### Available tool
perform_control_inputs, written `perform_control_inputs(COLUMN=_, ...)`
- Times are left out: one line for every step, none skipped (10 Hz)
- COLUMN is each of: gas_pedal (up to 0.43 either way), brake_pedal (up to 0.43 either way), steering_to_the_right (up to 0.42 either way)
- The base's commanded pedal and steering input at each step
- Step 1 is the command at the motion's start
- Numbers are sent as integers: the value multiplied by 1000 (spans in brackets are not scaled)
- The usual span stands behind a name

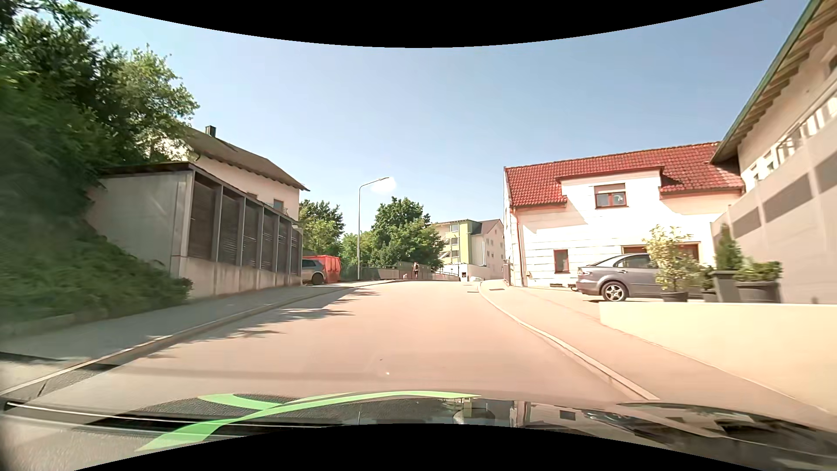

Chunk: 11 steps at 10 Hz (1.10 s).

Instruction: Follow the waypoints while adhering to traffic rules and regulations

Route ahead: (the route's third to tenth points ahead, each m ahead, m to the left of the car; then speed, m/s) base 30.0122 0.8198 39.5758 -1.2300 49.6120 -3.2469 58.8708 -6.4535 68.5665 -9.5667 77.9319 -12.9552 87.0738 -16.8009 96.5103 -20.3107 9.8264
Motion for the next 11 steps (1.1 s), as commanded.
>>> perform_control_inputs(gas_pedal=197, brake_pedal=0, steering_to_the_right=-5)
perform_control_inputs(gas_pedal=197, brake_pedal=0, steering_to_the_right=-3)
perform_control_inputs(gas_pedal=197, brake_pedal=0, steering_to_the_right=-3)
perform_control_inputs(gas_pedal=197, brake_pedal=0, steering_to_the_right=-3)
perform_control_inputs(gas_pedal=197, brake_pedal=0, steering_to_the_right=-3)
perform_control_inputs(gas_pedal=197, brake_pedal=0, steering_to_the_right=-3)
perform_control_inputs(gas_pedal=197, brake_pedal=0, steering_to_the_right=-3)
perform_control_inputs(gas_pedal=197, brake_pedal=0, steering_to_the_right=-2)
perform_control_inputs(gas_pedal=197, brake_pedal=0, steering_to_the_right=-2)
perform_control_inputs(gas_pedal=197, brake_pedal=0, steering_to_the_right=0)
perform_control_inputs(gas_pedal=197, brake_pedal=0, steering_to_the_right=1)
